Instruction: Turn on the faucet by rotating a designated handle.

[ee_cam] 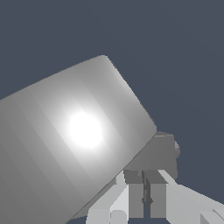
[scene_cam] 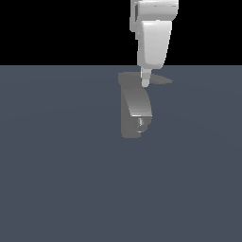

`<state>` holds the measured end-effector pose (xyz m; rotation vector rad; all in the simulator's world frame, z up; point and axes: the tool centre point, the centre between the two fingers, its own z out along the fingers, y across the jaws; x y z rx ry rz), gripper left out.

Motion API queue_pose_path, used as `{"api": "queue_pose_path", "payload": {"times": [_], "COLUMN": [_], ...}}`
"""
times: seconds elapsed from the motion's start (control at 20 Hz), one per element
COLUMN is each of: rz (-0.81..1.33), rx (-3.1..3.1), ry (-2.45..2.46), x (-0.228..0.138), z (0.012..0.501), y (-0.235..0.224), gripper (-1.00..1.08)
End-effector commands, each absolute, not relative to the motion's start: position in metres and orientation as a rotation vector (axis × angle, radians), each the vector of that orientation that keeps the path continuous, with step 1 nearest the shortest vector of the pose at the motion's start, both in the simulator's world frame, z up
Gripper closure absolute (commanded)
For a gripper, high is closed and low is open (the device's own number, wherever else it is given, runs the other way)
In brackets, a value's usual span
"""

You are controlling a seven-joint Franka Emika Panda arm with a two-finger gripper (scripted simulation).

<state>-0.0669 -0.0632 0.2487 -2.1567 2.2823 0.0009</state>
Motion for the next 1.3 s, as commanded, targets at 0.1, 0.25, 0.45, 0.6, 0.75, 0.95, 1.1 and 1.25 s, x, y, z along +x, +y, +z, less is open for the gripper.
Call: {"api": "queue_pose_path", "payload": {"times": [0.1,0.25,0.45,0.6,0.75,0.95,1.1,1.25], "rz": [0.001,0.000,0.000,0.000,0.000,0.000,0.000,0.000], "rx": [-2.155,-2.152,-2.147,-2.144,-2.140,-2.136,-2.133,-2.129], "ry": [2.284,2.288,2.292,2.296,2.299,2.304,2.307,2.310], "x": [-0.059,-0.052,-0.042,-0.035,-0.029,-0.020,-0.013,-0.007], "z": [0.249,0.249,0.249,0.249,0.249,0.249,0.249,0.249], "y": [-0.074,-0.086,-0.101,-0.112,-0.123,-0.137,-0.148,-0.158], "gripper": [1.08,1.08,1.08,1.08,1.08,1.08,1.08,1.08]}}
